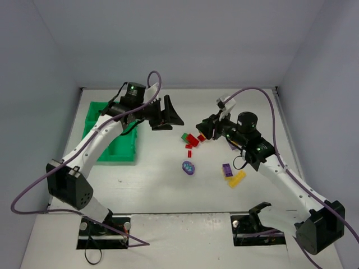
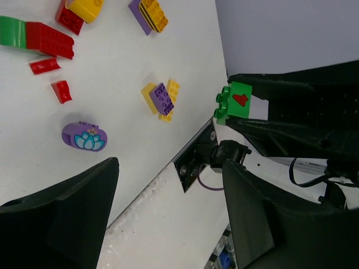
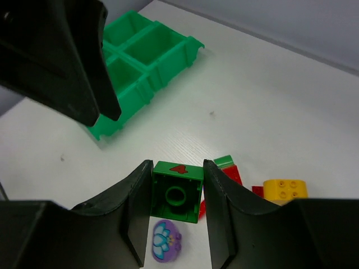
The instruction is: Sort the legos into containers by color
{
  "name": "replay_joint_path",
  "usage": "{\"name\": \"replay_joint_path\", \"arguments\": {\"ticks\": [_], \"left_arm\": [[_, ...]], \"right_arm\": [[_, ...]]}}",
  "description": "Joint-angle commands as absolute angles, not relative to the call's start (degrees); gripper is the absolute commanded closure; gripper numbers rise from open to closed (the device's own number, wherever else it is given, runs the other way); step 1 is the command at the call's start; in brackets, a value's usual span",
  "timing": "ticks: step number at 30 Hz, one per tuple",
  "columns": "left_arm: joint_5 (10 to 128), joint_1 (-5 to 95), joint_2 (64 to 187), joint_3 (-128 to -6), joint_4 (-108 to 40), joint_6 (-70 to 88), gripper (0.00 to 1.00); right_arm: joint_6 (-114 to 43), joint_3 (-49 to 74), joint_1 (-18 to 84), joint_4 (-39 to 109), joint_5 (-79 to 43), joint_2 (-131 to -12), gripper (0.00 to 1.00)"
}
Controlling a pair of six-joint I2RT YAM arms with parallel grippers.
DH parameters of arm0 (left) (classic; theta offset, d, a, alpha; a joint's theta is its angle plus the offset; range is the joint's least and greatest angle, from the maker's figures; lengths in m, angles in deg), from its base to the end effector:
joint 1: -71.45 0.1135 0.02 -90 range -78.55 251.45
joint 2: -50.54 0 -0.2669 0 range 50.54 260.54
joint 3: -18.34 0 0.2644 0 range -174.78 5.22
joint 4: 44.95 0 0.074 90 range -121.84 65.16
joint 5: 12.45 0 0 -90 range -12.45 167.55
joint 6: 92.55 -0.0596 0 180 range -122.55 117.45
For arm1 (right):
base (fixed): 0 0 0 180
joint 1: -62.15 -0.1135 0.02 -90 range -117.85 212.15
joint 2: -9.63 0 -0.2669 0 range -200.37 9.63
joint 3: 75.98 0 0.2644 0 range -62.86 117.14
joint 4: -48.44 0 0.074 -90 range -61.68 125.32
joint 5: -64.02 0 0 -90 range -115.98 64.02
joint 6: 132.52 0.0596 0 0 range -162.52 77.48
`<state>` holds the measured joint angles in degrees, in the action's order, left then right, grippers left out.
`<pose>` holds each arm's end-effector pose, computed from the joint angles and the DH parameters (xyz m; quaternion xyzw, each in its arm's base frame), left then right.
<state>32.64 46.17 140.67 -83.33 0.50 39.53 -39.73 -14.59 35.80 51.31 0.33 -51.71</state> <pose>0.3221 -0.1987 0.3685 0.0585 0.8331 -0.5215 0.1746 0.2425 0.1496 0.3544 -0.2984 0.6230 0.3293 0.6437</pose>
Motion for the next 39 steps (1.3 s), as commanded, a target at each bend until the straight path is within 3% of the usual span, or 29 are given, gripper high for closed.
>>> {"name": "replay_joint_path", "arguments": {"ticks": [1,5,14,24,39], "left_arm": [[36.6,45.6,133.4,-81.4,-12.7,39.6,0.32],[43.2,41.9,130.9,-78.8,-14.8,31.8,0.32],[53.5,36.6,129.6,-76.9,-20.5,27.4,0.32],[61.4,33.3,131.3,-76.7,-24.4,27.4,0.32],[64.7,30.1,132.5,-76.9,-27.2,26.8,0.32]], "right_arm": [[-25.5,-9.2,35.7,55.5,-3.2,-54.6,1.0],[-5.9,-7.1,35.7,54.8,-7.8,-56.0,1.0],[16.8,-8.0,35.6,54.8,-12.6,-55.8,1.0],[28.9,-10.5,35.6,58.7,-13.1,-55.8,1.0],[32.9,-11.4,35.4,63.0,-11.3,-58.0,1.0]]}}
